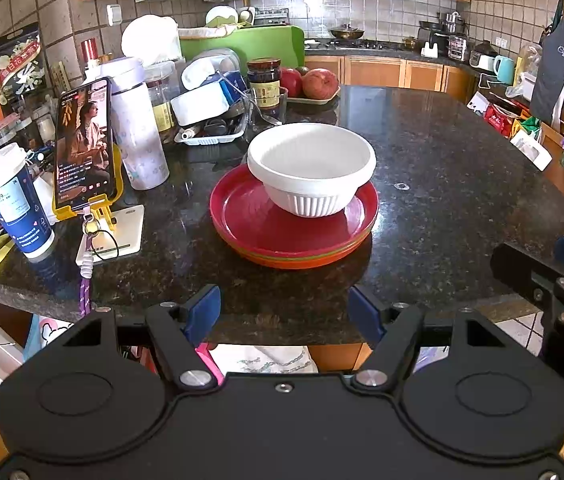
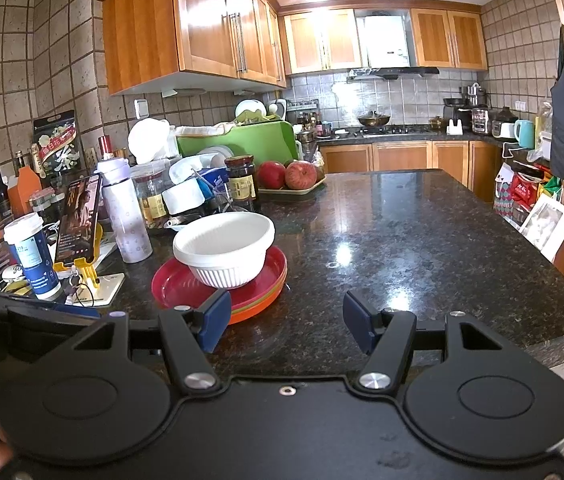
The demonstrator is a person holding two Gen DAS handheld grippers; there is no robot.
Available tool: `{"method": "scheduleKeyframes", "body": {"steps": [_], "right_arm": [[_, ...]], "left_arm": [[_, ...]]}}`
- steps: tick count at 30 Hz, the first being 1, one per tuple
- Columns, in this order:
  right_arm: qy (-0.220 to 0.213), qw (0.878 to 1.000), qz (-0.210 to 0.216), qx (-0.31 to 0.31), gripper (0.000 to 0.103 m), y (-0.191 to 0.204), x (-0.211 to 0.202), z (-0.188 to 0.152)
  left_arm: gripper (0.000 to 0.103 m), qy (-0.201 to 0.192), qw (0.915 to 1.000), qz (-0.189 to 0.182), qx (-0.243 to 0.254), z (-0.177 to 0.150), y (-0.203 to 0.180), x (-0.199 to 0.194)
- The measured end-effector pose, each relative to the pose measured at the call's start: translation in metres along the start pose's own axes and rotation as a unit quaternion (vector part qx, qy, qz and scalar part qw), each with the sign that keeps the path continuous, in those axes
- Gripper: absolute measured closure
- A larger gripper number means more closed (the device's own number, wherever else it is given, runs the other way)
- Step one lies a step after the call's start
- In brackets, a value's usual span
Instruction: Organize plates and bowls
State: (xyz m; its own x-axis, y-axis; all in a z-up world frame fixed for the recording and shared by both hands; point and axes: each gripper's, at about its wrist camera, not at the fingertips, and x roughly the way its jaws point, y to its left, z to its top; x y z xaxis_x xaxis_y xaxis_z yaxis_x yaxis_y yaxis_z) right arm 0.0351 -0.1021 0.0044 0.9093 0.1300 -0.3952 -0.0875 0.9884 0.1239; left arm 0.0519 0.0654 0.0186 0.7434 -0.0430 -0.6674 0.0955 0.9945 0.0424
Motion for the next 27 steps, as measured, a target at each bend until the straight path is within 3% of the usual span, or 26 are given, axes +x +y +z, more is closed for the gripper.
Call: {"method": "scheduleKeyframes", "body": {"steps": [27], "right_arm": [[0.011, 1.000, 0.008, 0.003, 0.038, -0.008, 0.016, 0.002]], "left_arm": [[0.030, 0.011, 0.9999, 0.009, -0.001, 0.005, -0.004, 0.011]]}}
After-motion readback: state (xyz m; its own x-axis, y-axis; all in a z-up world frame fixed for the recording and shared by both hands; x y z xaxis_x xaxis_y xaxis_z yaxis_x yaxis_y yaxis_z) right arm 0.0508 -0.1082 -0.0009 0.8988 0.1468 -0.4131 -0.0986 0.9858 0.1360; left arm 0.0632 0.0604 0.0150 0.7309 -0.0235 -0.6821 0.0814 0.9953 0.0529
